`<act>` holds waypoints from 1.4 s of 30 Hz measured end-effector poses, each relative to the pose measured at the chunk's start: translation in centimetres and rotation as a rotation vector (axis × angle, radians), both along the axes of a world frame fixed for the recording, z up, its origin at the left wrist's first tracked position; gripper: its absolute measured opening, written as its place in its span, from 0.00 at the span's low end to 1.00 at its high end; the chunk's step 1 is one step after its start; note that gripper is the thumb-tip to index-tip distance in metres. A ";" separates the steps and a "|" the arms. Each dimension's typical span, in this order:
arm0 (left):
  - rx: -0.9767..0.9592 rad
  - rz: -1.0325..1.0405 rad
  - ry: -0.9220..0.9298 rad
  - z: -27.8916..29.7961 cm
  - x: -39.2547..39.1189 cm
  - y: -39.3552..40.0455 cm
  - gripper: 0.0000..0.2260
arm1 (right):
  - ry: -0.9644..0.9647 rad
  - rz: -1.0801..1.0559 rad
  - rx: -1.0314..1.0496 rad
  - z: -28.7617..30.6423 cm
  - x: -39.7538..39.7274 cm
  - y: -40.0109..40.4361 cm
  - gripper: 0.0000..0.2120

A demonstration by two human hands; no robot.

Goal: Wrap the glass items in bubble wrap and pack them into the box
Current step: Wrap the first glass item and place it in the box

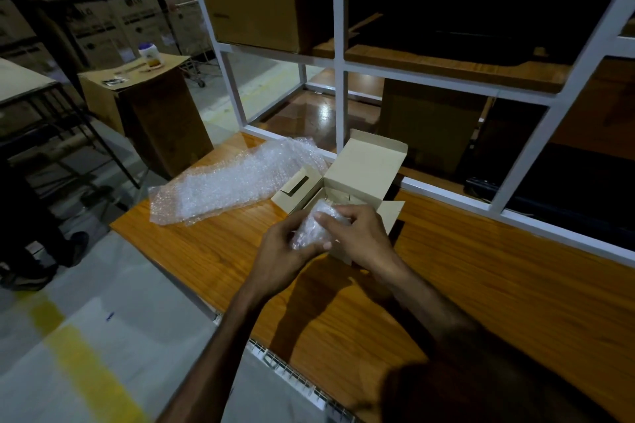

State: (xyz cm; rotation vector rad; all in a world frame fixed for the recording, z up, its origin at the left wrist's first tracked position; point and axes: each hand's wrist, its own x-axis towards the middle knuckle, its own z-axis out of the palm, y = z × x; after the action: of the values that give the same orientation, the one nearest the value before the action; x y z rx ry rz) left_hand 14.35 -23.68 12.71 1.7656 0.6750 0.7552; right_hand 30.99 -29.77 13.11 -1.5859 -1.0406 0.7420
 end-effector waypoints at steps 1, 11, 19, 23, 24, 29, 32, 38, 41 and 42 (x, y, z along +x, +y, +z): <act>-0.027 0.025 -0.037 -0.1 -0.2 0.1 0.24 | 0.075 -0.013 0.022 0.4 0.1 -0.1 0.14; -0.107 0.370 -0.250 -1.1 0.0 -0.4 0.10 | 0.440 -0.054 0.078 0.3 1.4 -0.5 0.06; 0.001 0.500 -0.284 -1.4 1.2 0.1 0.06 | 0.549 -0.099 0.096 -0.2 0.8 0.0 0.07; 0.161 0.549 -0.274 -2.2 1.9 0.0 0.05 | 0.579 -0.149 0.090 -0.2 0.4 0.3 0.09; 0.195 0.570 -0.275 -2.3 2.1 0.0 0.07 | 0.588 -0.160 0.090 -0.1 0.2 0.3 0.09; 0.187 0.664 -0.352 -2.1 3.1 -1.1 0.09 | 0.585 -0.207 0.094 -0.2 -0.6 0.5 0.08; 0.194 0.702 -0.354 -2.3 3.4 -1.6 0.10 | 0.576 -0.253 0.085 -0.8 -0.9 0.8 0.13; 0.244 0.672 -0.270 -3.4 3.8 -2.2 0.14 | 0.534 -0.337 0.075 -1.7 -1.3 1.3 0.13; 0.219 0.680 -0.217 -3.9 4.2 -1.7 0.13 | 0.507 -0.381 0.059 -2.2 -1.7 1.2 0.10; 0.183 0.683 -0.202 -4.1 4.4 -1.5 0.13 | 0.499 -0.395 0.057 -2.3 -2.0 1.2 0.09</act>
State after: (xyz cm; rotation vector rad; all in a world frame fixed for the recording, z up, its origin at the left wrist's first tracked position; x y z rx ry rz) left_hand 18.71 -25.18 8.64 1.5835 1.1154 1.4740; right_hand 29.01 -28.62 10.78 -1.3966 -0.3676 0.7687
